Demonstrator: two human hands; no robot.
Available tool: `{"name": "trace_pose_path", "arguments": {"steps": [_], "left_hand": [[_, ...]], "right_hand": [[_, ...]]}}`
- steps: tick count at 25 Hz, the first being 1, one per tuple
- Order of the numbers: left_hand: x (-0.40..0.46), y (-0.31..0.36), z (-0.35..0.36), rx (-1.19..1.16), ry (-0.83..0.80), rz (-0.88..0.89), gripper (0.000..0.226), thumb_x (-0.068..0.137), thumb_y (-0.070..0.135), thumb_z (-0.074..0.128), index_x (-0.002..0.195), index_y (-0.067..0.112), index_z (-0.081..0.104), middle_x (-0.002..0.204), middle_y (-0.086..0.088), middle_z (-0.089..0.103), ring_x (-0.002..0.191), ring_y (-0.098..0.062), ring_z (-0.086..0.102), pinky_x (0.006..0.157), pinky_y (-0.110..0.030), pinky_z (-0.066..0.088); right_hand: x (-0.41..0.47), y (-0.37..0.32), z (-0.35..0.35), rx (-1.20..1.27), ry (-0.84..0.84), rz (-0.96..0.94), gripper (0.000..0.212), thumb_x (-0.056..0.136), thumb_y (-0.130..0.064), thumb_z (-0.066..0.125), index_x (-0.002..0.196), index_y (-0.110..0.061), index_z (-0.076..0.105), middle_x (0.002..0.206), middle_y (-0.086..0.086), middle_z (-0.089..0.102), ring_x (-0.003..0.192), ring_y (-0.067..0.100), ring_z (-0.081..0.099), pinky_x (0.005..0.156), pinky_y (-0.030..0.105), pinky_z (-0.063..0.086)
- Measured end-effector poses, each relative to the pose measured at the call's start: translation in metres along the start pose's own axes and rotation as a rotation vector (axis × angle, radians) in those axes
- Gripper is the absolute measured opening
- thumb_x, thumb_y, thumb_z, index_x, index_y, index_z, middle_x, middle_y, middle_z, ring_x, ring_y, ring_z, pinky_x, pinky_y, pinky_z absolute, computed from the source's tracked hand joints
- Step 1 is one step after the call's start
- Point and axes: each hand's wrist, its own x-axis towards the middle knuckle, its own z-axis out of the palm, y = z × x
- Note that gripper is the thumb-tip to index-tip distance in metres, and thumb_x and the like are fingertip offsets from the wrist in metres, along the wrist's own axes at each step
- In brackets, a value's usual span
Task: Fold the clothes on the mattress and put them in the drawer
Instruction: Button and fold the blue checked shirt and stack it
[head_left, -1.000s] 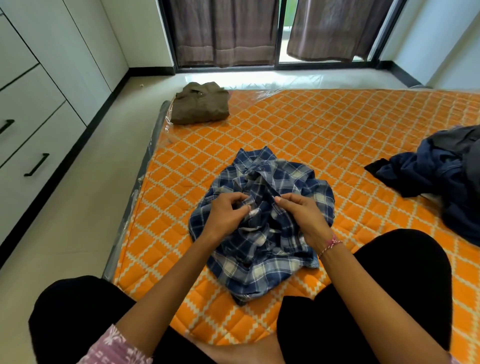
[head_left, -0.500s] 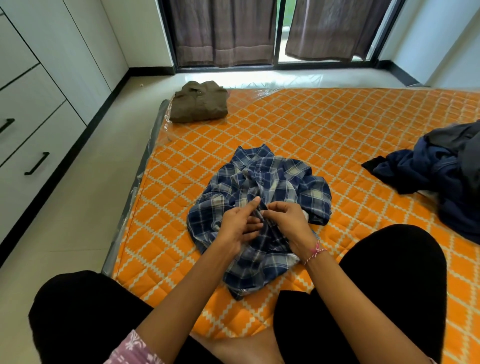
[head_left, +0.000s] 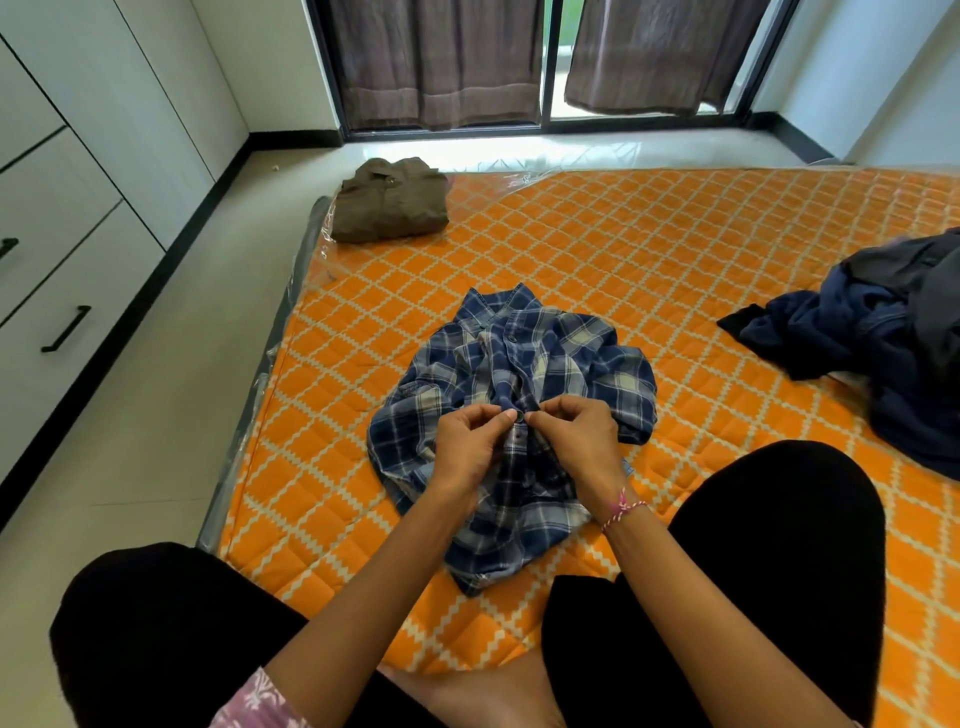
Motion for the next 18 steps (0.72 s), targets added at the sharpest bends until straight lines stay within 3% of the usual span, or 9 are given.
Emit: {"name": "trace_pose_path", "arguments": {"steps": [6, 8, 10, 13, 15, 18], "left_hand": [[0.007, -0.007, 0.008, 0.118, 0.07, 0.112, 0.016, 0.089, 0.011, 0.065, 0.073, 0.009, 0.063, 0.074, -0.01, 0.06, 0.071, -0.017, 0.055, 0.073, -0.032, 0.051], [0.009, -0.009, 0.01, 0.118, 0.076, 0.114, 0.015, 0.089, 0.011, 0.064, 0.075, 0.007, 0.064, 0.075, -0.011, 0.06, 0.071, -0.018, 0.056, 0.072, -0.032, 0.051], [0.012, -0.01, 0.009, 0.129, 0.073, 0.121, 0.015, 0.089, 0.012, 0.064, 0.077, 0.004, 0.064, 0.076, -0.015, 0.06, 0.072, -0.02, 0.056, 0.073, -0.036, 0.051], [0.013, -0.008, 0.007, 0.162, 0.03, 0.155, 0.017, 0.089, 0.011, 0.064, 0.073, 0.007, 0.062, 0.07, -0.009, 0.058, 0.067, -0.018, 0.052, 0.067, -0.031, 0.048], [0.014, -0.009, 0.007, 0.19, 0.03, 0.168, 0.018, 0.09, 0.011, 0.063, 0.072, 0.009, 0.062, 0.069, -0.009, 0.057, 0.065, -0.017, 0.051, 0.064, -0.027, 0.046], [0.018, -0.009, 0.007, 0.248, 0.004, 0.177, 0.015, 0.092, 0.012, 0.061, 0.08, 0.004, 0.065, 0.076, -0.014, 0.062, 0.07, -0.02, 0.055, 0.07, -0.034, 0.049]], "right_hand": [[-0.001, -0.001, -0.002, 0.054, -0.058, -0.004, 0.02, 0.083, -0.011, 0.07, 0.064, -0.016, 0.066, 0.067, 0.01, 0.065, 0.066, 0.018, 0.059, 0.066, 0.036, 0.05], [-0.002, -0.001, -0.003, 0.091, -0.081, 0.014, 0.02, 0.084, -0.01, 0.069, 0.065, -0.015, 0.067, 0.067, 0.01, 0.066, 0.065, 0.017, 0.062, 0.066, 0.034, 0.053], [0.0, -0.001, -0.007, 0.221, -0.138, 0.091, 0.02, 0.088, -0.008, 0.063, 0.069, -0.01, 0.067, 0.063, 0.004, 0.064, 0.058, 0.009, 0.062, 0.056, 0.023, 0.052], [0.007, -0.002, -0.014, 0.397, -0.258, 0.215, 0.019, 0.091, -0.004, 0.056, 0.076, 0.0, 0.067, 0.059, 0.003, 0.06, 0.054, 0.012, 0.057, 0.049, 0.022, 0.047], [0.011, -0.002, -0.017, 0.274, -0.28, 0.137, 0.017, 0.089, -0.002, 0.061, 0.074, -0.004, 0.068, 0.059, 0.003, 0.062, 0.054, 0.008, 0.058, 0.051, 0.017, 0.048], [0.016, -0.007, -0.018, 0.061, -0.293, 0.012, 0.016, 0.086, -0.003, 0.065, 0.071, -0.006, 0.067, 0.06, 0.003, 0.061, 0.052, 0.003, 0.057, 0.049, 0.012, 0.045]]}}
